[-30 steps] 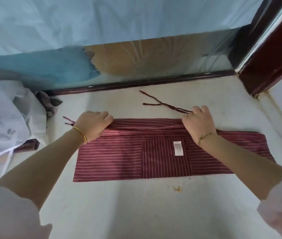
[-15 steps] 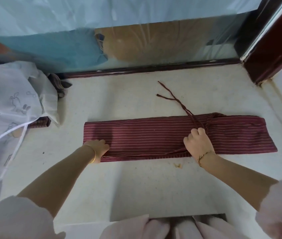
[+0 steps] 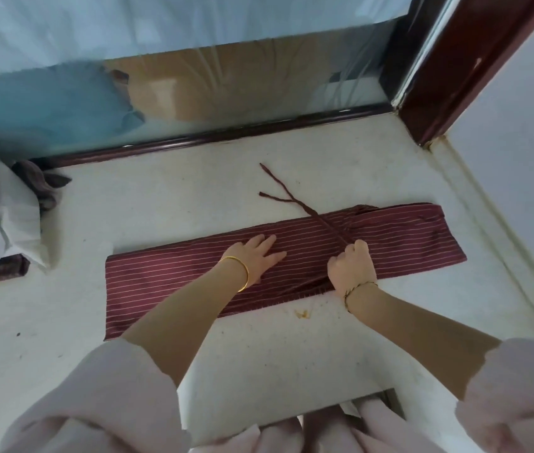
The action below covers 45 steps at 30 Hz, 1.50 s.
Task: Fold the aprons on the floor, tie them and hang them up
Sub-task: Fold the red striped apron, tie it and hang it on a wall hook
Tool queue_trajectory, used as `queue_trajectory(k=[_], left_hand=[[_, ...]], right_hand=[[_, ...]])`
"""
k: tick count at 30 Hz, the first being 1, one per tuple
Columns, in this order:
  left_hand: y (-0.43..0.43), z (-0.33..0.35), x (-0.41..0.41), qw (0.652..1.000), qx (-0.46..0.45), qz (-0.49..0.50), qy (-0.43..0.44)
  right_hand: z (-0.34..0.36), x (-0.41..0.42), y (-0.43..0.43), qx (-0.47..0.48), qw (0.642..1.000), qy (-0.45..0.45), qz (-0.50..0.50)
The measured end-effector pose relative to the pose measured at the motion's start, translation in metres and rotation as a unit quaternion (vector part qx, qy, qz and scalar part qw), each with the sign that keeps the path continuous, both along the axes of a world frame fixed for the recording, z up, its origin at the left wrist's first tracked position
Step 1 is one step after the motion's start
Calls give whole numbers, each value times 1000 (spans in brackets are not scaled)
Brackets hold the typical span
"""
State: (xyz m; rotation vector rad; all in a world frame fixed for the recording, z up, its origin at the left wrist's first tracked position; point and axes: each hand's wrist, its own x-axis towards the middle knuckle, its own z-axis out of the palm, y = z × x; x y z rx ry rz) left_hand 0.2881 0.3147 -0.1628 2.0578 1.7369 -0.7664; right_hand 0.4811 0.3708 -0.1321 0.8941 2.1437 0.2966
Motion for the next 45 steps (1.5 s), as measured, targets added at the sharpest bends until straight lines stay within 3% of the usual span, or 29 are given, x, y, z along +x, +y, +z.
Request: queue_trajectory(k=[2,3,5,7,10,14,17,19,23,27,31,36,41,45], left_hand=[[5,0,1,999,-18,31,7],[7,1,-1,998,-22,55,8],[10,3,-2,993,-25,111,13],[13,4,-2,986,-28,163,29],[19,2,4,973,-9,225,54],[23,-1,18,972,45,204,103],[28,0,32,965,87,239,71],[27,4,45,966,113,228,37],[13,-9,76,983,102,143,-53],[4,-17,77,977,104,77,-169],[-17,-20,66,959,164,-8,-230],[-66,-8,62,932,268,-102,-221],[-135,-2,111,933,163,-207,-244],[-171,-12,157,970,95,-171,-146]], right_hand=[[4,4,15,-22,999,18,-41],[7,10,23,-17,997,56,-58],[15,18,38,-10,967,176,-185],[26,31,49,-10,969,153,-192],[35,41,64,48,935,183,-301],[33,43,76,49,895,216,-387],[33,30,76,66,867,271,-413],[32,19,65,58,861,320,-390],[2,4,19,-81,883,420,-195],[-28,13,-1,-117,922,347,-123],[-35,38,-11,-92,928,334,-135],[-37,69,-37,-51,917,395,-14],[-53,91,-68,-55,899,434,10],[-57,98,-81,-68,902,426,-28]])
